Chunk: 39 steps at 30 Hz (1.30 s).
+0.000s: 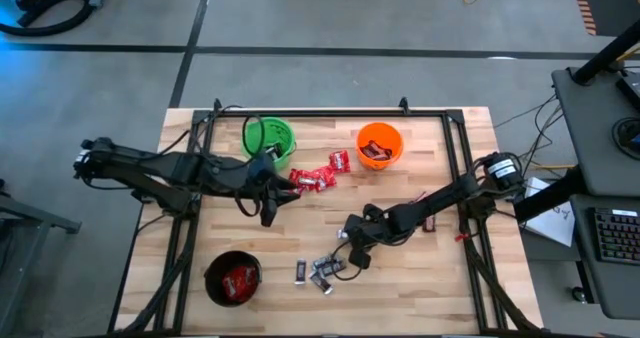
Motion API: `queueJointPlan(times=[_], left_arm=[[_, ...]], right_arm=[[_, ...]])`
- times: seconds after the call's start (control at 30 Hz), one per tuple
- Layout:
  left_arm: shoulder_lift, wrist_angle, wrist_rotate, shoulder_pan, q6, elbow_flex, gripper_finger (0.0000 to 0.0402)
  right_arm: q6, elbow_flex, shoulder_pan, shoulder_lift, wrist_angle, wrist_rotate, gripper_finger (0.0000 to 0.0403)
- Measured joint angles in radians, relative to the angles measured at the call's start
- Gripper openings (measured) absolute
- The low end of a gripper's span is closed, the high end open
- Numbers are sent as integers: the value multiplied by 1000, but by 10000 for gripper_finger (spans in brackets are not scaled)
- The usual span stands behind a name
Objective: Sort candy
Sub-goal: Put the black chocolate into the green bucket
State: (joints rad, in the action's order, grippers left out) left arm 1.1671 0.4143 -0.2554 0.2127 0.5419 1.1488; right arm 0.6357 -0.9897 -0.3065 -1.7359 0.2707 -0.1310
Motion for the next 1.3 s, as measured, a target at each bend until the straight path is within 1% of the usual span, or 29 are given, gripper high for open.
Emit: queueJointPlan(times=[0.07, 0.13, 0.2, 0.3, 0.37, 0.6, 0.77, 0.93, 1.03, 1.17, 1.3], left_arm=[[9, -9, 1, 0, 0, 0, 125], [13, -14, 18, 0, -12, 0, 125], [12, -14, 73, -1, -61, 0, 125], [15, -15, 163, 2, -173, 0, 125], [24, -15, 187, 5, -231, 0, 125], [114, -33, 186, 6, -344, 1, 126], [190, -61, 174, 7, -390, 1, 145], [243, -93, 163, 7, -427, 1, 173], [261, -95, 163, 7, -451, 1, 181], [274, -155, 163, 7, -460, 1, 177], [276, -205, 163, 7, -460, 1, 158]], right_arm=[[0, 1, 0, 6, 1, 1, 30], [1, 2, 0, 18, 4, 10, 27], [11, 2, 6, 44, 6, 24, 28], [19, -10, 38, 100, 1, 92, 35], [17, -20, 63, 139, 1, 123, 36], [-52, -80, 144, 250, -27, 249, 37], [-79, -136, 178, 274, -25, 335, 38], [-114, -187, 178, 274, -21, 349, 38], [-122, -209, 181, 270, -21, 349, 38], [-124, -219, 185, 267, -20, 350, 38], [-121, -219, 188, 262, -19, 352, 38]])
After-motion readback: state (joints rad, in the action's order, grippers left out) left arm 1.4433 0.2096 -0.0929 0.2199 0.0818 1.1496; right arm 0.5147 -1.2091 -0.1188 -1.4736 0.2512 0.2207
